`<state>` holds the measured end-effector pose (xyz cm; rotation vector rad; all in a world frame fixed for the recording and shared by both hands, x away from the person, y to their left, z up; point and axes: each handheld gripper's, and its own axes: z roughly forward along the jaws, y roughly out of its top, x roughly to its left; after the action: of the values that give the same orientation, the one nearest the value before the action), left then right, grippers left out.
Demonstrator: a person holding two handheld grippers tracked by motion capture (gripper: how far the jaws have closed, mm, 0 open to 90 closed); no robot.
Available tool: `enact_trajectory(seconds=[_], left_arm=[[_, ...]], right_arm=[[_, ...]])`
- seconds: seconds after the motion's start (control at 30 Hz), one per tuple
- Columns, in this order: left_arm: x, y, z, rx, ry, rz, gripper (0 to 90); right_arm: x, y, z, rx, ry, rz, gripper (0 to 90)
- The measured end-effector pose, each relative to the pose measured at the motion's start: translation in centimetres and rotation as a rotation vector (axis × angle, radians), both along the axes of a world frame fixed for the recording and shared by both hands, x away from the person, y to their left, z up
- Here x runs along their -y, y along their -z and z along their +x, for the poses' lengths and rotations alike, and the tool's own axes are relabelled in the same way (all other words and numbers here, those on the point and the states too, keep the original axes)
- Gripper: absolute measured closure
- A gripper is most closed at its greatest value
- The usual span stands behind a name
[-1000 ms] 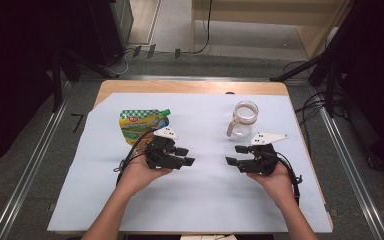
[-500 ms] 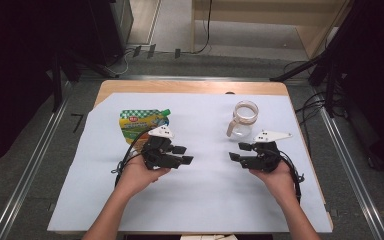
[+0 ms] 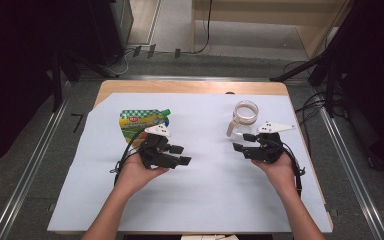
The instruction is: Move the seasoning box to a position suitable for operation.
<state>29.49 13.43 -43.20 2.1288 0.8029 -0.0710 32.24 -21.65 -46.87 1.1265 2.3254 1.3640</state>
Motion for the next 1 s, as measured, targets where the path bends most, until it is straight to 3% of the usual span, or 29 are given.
enact_trajectory(seconds=[0.23,0.43,0.57,0.7,0.8,0.9,1.0], left_arm=[[-0.2,-0.1,-0.3,0.024,0.004,0.012,44.4],[-0.6,-0.4,-0.5,0.035,0.004,0.016,43.9],[-0.9,-0.5,-0.5,0.038,-0.006,0.004,43.9],[-0.8,-0.5,-0.7,0.039,-0.006,0.02,43.8],[-0.6,-0.3,-0.6,0.037,0.0,0.033,43.8],[-0.6,-0.2,-0.6,0.034,0.006,0.038,43.7],[-0.5,0.0,-0.6,0.035,0.008,0.035,43.8]], right_arm=[[1.3,-0.5,1.2,0.007,0.052,-0.006,38.3],[2.4,-0.2,2.9,-0.029,0.09,0.008,36.1],[2.6,0.3,3.7,-0.036,0.115,0.0,33.4],[2.7,1.4,5.1,-0.044,0.17,-0.017,26.7],[2.5,1.9,5.9,-0.042,0.191,0.011,19.0],[2.2,2.1,6.3,-0.022,0.204,0.003,17.2],[1.8,3.0,7.2,-0.019,0.214,0.028,13.6]])
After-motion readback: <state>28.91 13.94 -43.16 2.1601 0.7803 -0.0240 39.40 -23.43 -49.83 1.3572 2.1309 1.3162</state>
